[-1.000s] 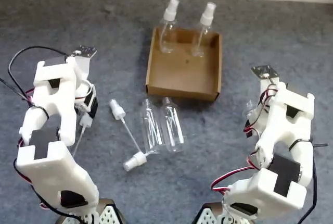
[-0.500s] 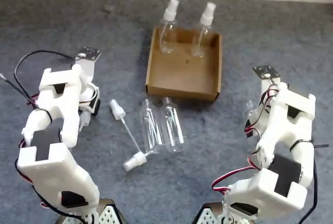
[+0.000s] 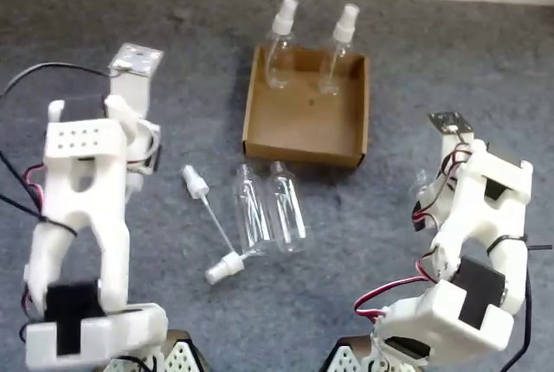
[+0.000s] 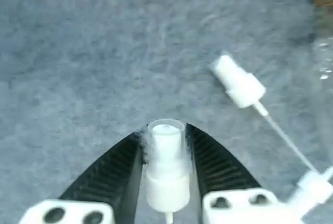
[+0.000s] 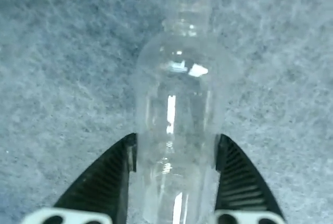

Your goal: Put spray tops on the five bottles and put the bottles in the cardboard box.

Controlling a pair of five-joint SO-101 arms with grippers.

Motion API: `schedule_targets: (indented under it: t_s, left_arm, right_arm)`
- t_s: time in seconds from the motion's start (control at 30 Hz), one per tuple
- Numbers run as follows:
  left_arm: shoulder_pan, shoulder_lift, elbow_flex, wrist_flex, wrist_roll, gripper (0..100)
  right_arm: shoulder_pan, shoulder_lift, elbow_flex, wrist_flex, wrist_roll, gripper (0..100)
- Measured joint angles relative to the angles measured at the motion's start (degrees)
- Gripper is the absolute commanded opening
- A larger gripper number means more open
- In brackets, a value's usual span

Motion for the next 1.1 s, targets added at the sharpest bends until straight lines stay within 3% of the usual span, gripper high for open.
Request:
schedule_targets:
  t_s: [0.33,0.53,0.63,0.87,1.0,1.1]
  left_arm:
    - [13.1,-3.6,13.3,-10.2,10.8,0]
    - [13.2,-3.6,18.1,-14.4,11.0,0]
    - [13.2,-3.7,18.4,-14.7,11.0,0]
    - [13.2,-3.7,18.8,-15.0,11.0,0]
    - [13.2,-3.7,18.8,-15.0,11.0,0]
    - [13.2,-3.7,18.8,-15.0,11.0,0]
  right_arm:
    - [1.1,1.2,0.6,0.0,-0.2,23.6]
    - [1.1,1.2,-3.5,0.6,-2.9,34.4]
    - [-0.7,1.2,-8.4,5.8,-2.2,38.0]
    - [-3.9,1.2,-17.1,10.4,-1.0,36.9]
    - [-4.1,4.9,-18.8,10.4,-0.9,26.9]
    - [-4.3,10.5,-22.0,10.5,-0.9,25.4]
